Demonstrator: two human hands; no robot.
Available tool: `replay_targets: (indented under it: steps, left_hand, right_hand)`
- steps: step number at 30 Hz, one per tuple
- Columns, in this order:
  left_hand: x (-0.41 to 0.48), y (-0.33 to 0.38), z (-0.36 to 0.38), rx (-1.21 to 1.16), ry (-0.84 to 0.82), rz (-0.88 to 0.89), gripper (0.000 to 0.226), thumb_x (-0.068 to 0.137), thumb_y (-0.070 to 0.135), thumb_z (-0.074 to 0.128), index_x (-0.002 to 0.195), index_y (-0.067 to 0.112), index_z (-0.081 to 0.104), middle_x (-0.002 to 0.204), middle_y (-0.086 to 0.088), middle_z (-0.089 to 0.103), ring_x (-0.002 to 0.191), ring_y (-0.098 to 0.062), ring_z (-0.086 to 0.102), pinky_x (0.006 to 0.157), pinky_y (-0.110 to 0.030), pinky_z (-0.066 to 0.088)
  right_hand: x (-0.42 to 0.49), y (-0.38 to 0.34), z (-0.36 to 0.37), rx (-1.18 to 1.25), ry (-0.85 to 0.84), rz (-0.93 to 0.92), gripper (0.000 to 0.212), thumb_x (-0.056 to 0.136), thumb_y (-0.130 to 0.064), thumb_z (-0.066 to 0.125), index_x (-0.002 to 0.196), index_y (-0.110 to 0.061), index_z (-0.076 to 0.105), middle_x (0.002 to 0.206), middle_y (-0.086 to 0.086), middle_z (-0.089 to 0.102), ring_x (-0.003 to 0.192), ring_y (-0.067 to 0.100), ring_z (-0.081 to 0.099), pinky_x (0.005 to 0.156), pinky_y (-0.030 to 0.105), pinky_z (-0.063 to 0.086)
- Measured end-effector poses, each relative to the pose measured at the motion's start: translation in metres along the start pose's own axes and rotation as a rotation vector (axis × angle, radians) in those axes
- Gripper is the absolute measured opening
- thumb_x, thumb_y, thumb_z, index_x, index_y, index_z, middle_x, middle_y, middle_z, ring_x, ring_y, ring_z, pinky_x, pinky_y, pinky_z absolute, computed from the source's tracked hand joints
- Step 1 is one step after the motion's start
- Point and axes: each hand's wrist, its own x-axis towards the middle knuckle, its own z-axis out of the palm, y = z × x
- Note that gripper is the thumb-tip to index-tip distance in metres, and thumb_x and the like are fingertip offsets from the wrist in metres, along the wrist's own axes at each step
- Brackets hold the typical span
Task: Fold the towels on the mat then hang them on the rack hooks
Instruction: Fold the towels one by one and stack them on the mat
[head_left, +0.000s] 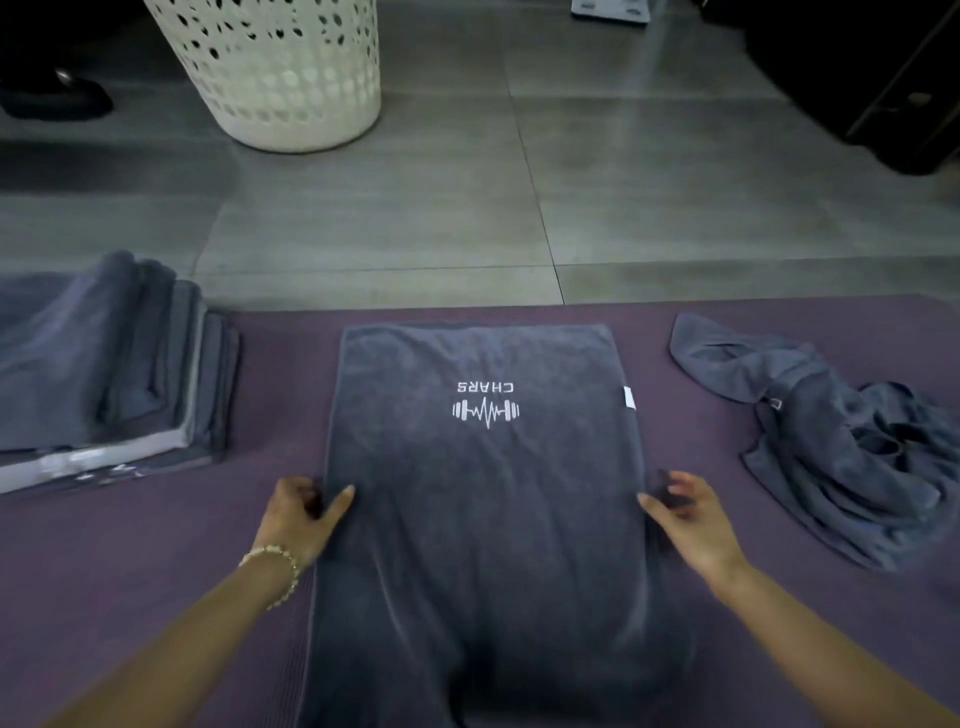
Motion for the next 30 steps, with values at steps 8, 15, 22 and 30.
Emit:
replay_targets:
  steps: [8,15,22,30]
  left_hand:
    - [-0.038,0.005,0.006,0.0,-0.255,-0.009,0.044,0.078,0.041,0.074,0.11,0.012,0.066,0.108,0.001,0.068,0.102,-0.019,0.063,0.091,-0.027,0.047]
    - [-0.099,-0.015,0.025,-0.115,-0.287,-0.03,0.036,0.077,0.038,0.076,0.098,0.012,0.066,0.093,0.002,0.07,0.087,-0.014,0.066,0.071,-0.021,0.049]
    - [-0.115,-0.03,0.002,-0.143,-0.002,0.05,0.032,0.087,0.037,0.064,0.095,0.005,0.062,0.087,-0.008,0.068,0.083,-0.027,0.063,0.077,-0.034,0.047]
    - [-0.113,-0.055,-0.001,0.016,-0.008,0.04,0.031,0.091,0.033,0.059,0.075,0.006,0.058,0.07,-0.008,0.06,0.065,-0.023,0.055,0.058,-0.031,0.041]
  right_hand:
    - [-0.024,0.029,0.002,-0.068,-0.101,0.018,0.043,0.077,-0.017,0.078,0.111,-0.005,0.054,0.086,0.004,0.062,0.078,0.021,0.059,0.072,0.026,0.043]
    - [-0.066,0.058,-0.001,-0.083,-0.246,0.075,0.022,0.084,-0.027,0.071,0.095,-0.009,0.068,0.088,0.001,0.071,0.083,0.015,0.066,0.074,0.027,0.053]
    - [-0.094,0.061,-0.037,-0.058,-0.015,-0.101,0.026,0.089,-0.02,0.066,0.064,-0.015,0.06,0.057,-0.006,0.061,0.05,-0.003,0.057,0.048,0.01,0.041]
    - [-0.103,0.088,-0.024,-0.202,0.012,0.02,0.028,0.079,-0.031,0.076,0.083,-0.01,0.058,0.076,0.007,0.064,0.075,0.029,0.063,0.069,0.039,0.049]
